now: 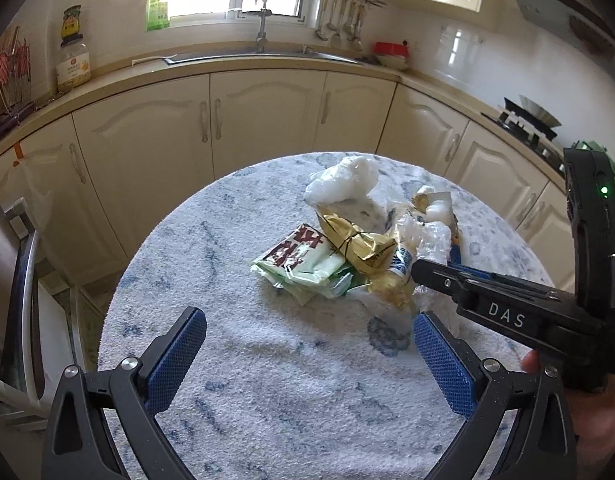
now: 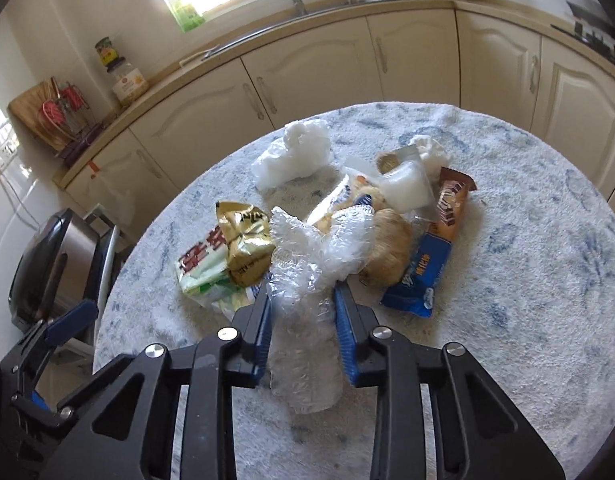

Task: Collect trash
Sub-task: 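Grasp a clear plastic bag with the right tool while the left tool grasps the nut snack bar bag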

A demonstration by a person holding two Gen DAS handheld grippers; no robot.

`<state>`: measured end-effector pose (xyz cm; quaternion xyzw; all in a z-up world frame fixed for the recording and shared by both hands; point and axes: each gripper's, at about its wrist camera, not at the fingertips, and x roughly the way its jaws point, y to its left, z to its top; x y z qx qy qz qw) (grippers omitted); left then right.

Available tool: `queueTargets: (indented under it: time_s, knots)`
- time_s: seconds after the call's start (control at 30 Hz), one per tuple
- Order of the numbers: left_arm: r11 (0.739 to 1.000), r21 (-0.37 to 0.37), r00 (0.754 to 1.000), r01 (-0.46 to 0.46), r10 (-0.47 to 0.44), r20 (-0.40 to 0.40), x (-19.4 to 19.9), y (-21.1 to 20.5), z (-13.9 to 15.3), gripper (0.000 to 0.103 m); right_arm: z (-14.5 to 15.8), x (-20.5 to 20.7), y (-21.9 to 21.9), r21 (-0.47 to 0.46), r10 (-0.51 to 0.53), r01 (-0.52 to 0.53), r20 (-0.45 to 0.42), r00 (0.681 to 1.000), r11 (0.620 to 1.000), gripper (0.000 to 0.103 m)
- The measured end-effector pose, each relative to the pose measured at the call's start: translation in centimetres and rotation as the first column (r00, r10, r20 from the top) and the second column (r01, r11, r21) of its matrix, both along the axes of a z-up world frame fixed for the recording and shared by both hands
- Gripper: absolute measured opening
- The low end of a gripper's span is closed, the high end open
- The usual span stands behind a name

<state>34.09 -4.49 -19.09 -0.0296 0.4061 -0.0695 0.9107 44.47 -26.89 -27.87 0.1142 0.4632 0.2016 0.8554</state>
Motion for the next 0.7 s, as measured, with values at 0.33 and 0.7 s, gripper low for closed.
queueTargets:
  time_s: [0.33, 0.7]
  knots:
    - [0.994, 0.029, 0.994, 0.105, -0.106, 0.017, 1.9, -5.3, -2.2, 0.102, 0.4, -2.5, -6.3, -0.042, -0.092, 0.092, 0.001, 0.996, 0.995, 0.028]
    - [0.988, 0.096, 0.993, 0.122, -0.121, -0.014, 6.3, -9.7, -6.1, 0.097, -0.5, -2.7, -9.8, -0.043, -0.143, 0.142, -0.014, 0.990, 0.989, 0.028]
